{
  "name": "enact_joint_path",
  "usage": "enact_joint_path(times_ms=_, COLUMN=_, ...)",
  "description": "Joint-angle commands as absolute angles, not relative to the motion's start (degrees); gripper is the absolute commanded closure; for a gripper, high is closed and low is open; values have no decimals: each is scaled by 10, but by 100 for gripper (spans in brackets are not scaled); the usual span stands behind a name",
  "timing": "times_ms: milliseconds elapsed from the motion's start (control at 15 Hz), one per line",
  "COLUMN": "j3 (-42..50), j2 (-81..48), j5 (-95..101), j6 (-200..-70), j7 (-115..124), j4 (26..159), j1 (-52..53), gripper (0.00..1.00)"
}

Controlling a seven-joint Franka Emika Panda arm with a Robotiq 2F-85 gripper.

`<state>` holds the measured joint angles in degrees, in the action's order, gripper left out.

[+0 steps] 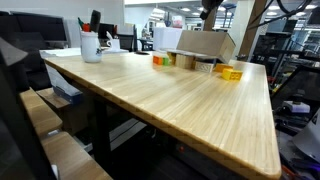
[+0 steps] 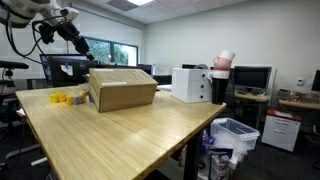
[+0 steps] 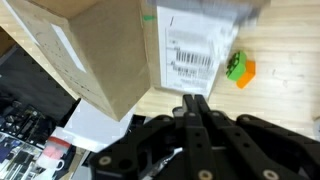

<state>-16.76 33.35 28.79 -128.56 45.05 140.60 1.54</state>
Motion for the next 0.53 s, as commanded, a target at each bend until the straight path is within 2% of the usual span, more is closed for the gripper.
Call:
enact_joint_path(times_ms=0, j3=-196, j2=379, j5=292, j6=-1300, j7=503, j4=1412, j1=0, gripper=95)
enact_joint_path(times_ms=200, j3=-218, j2=398, j5=294, j6=-1291, j7=528, j4=1407, j1=-2, gripper=94)
enact_joint_path(times_ms=267, j3=-226, j2=401, j5=291, j6=-1287, j7=537, j4=1409, j1=0, gripper=69)
enact_joint_path(times_ms=400, j3=-218, j2=400, j5=290, j6=-1298, j7=529, j4=1416, j1=-1, gripper=67)
enact_joint_path(times_ms=467, j3=-209, j2=395, j5=271, j6=-1293, j7=502, j4=1424, j1=18, gripper=61)
